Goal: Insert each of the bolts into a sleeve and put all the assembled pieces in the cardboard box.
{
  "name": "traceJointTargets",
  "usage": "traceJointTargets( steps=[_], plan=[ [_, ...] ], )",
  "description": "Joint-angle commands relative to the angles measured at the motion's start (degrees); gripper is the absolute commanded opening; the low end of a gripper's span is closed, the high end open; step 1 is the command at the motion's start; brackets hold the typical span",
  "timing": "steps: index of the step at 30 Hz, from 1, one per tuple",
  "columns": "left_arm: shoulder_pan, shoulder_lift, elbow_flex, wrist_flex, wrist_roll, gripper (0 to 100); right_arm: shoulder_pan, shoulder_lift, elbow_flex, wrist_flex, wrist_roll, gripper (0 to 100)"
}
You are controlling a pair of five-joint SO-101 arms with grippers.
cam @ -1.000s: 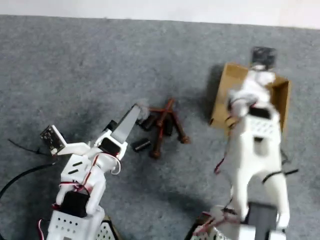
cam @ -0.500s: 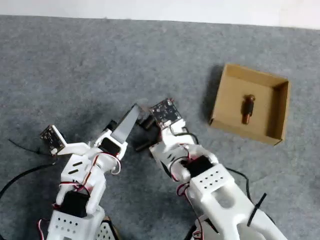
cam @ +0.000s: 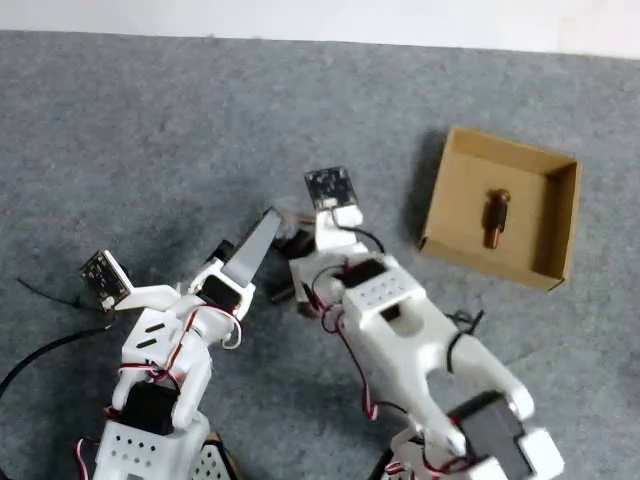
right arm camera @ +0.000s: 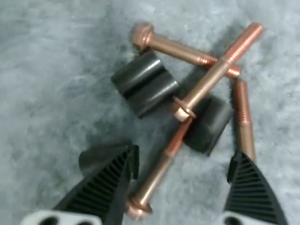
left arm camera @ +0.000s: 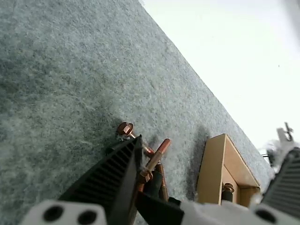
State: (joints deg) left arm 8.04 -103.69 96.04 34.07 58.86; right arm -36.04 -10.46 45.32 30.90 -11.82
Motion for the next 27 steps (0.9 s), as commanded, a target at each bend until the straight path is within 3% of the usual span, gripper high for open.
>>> traceJointTargets(
  steps=[1, 4, 15, 27],
  plan=[
    [-0.7, -0.7, 1.1, -1.3, 0.4, 41, 0.9, 1.7, -4.0, 0.3, -1.1, 19.5],
    [-0.7, -0.7, 1.1, -1.3, 0.4, 41, 1.0, 2.1, -4.2, 0.3, -1.1, 13.3],
    [-0.7, -0.7, 1.1, -1.3, 0.4, 41, 8.0, 2.5, -3.8, 0.2, -1.1, 13.5],
    [-0.3, -0.7, 1.1, -1.3, 0.4, 41, 6.3, 3.0, -3.8, -0.2, -1.1, 13.5]
  ],
)
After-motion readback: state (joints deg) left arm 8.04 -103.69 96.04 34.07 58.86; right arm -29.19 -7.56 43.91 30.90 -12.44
